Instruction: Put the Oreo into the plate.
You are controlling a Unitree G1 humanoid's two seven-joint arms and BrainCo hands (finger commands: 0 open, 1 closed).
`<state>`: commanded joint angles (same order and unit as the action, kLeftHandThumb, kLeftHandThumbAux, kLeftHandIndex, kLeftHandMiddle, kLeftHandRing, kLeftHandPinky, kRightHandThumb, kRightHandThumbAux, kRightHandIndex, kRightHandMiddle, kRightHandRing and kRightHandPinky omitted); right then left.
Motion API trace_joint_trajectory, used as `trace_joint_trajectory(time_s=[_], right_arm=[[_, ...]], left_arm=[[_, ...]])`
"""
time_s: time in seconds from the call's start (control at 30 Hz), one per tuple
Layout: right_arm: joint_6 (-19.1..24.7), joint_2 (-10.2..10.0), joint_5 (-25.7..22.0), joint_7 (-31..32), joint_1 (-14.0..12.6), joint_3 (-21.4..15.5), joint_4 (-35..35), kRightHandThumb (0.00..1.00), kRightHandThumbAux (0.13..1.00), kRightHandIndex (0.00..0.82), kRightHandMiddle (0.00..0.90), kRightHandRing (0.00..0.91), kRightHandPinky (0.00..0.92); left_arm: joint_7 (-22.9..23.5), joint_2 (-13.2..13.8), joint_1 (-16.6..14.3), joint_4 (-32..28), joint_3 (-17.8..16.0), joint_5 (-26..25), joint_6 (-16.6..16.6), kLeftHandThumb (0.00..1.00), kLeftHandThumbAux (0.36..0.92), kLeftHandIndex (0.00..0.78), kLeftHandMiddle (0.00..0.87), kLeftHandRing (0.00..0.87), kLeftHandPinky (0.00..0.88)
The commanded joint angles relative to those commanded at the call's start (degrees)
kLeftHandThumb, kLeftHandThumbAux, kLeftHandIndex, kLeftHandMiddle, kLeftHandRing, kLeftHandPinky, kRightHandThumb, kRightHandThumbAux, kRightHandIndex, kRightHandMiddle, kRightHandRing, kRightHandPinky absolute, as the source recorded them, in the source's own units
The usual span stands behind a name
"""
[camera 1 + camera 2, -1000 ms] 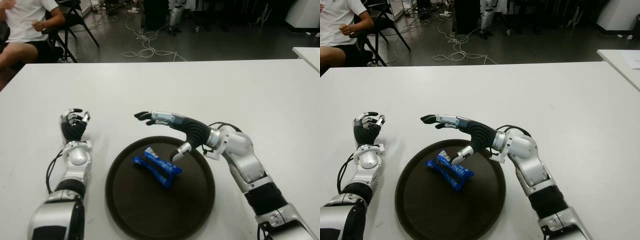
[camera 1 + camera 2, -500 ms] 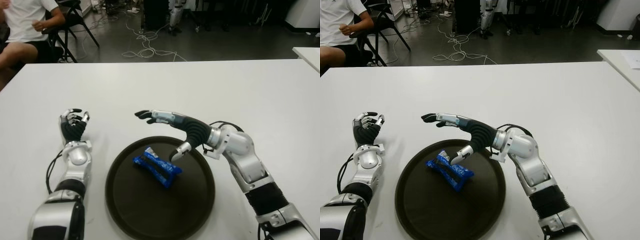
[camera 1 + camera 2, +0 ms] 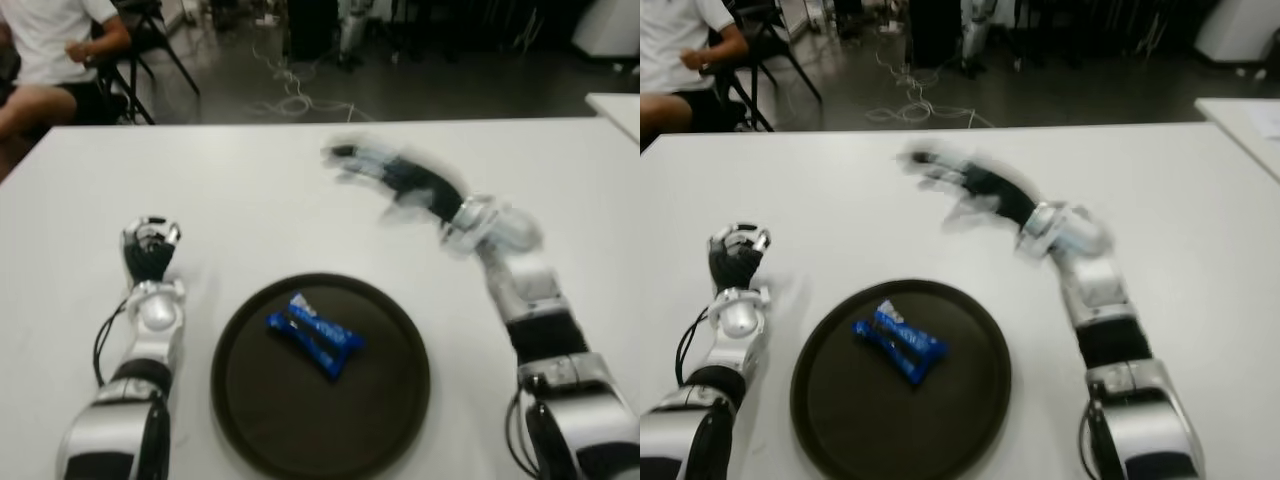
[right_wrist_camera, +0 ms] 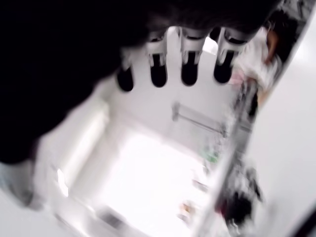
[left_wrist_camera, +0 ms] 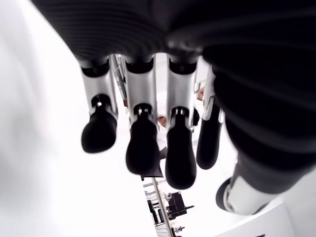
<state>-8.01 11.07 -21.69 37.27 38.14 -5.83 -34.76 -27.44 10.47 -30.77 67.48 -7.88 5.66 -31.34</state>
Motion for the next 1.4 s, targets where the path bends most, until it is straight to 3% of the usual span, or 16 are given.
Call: trace_joint_trajectory(time_s=[0.07, 0.2, 0.4, 0.77, 1.17, 1.27, 1.4], right_arm=[[-2.91, 0.79, 0.22, -2.74, 2.68, -3.02, -8.21, 0.001, 0.549, 0.001, 0.000, 0.000, 0.000], [-8.42, 1.99, 1.28, -9.35, 3.99, -7.17, -18.64, 0.000, 0.540, 0.000, 0.000, 0.000, 0.000], [-12.96, 0.37, 2.45, -16.13, 3.58, -9.06, -22.08, 0.000, 0.507, 0.000, 0.000, 0.000, 0.000], [-11.64, -0.37, 3.37, -25.51, 4.82, -11.80, -24.85, 0.000, 0.586, 0.000, 0.000, 0.000, 0.000], [-11.34, 0.08, 1.16, -24.95, 5.99, -17.31, -33.37, 0.000, 0.652, 0.000, 0.000, 0.000, 0.000], [-9.85, 0.21, 0.09, -24.95, 6.32, -19.29, -35.98, 0.000, 0.645, 0.000, 0.000, 0.000, 0.000], [-10.87, -0.13, 1.91, -26.09, 5.51, -18.65, -37.04, 0.000, 0.616, 0.000, 0.000, 0.000, 0.000]], left_arm=[[0.11, 0.05, 0.06, -0.02, -0.04, 0.01, -0.29, 0.702, 0.717, 0.435, 0.737, 0.750, 0.767], [0.26, 0.12, 0.05, 0.08, -0.07, 0.03, -0.66, 0.702, 0.717, 0.435, 0.741, 0.755, 0.773], [0.27, 0.45, -0.05, 0.51, -0.14, 0.08, -0.14, 0.703, 0.717, 0.434, 0.735, 0.749, 0.766], [0.42, 0.69, -0.08, 0.90, -0.46, -0.24, 0.63, 0.702, 0.719, 0.435, 0.741, 0.753, 0.769], [0.40, 0.67, 0.19, 0.80, -1.43, -0.92, -0.09, 0.700, 0.719, 0.434, 0.735, 0.751, 0.767], [1.12, 0.80, -0.26, 0.82, -3.15, -2.89, 0.33, 0.701, 0.720, 0.434, 0.737, 0.753, 0.770], [1.91, 1.20, -0.93, 0.86, -4.46, -4.37, 0.68, 0.700, 0.721, 0.434, 0.743, 0.758, 0.770]])
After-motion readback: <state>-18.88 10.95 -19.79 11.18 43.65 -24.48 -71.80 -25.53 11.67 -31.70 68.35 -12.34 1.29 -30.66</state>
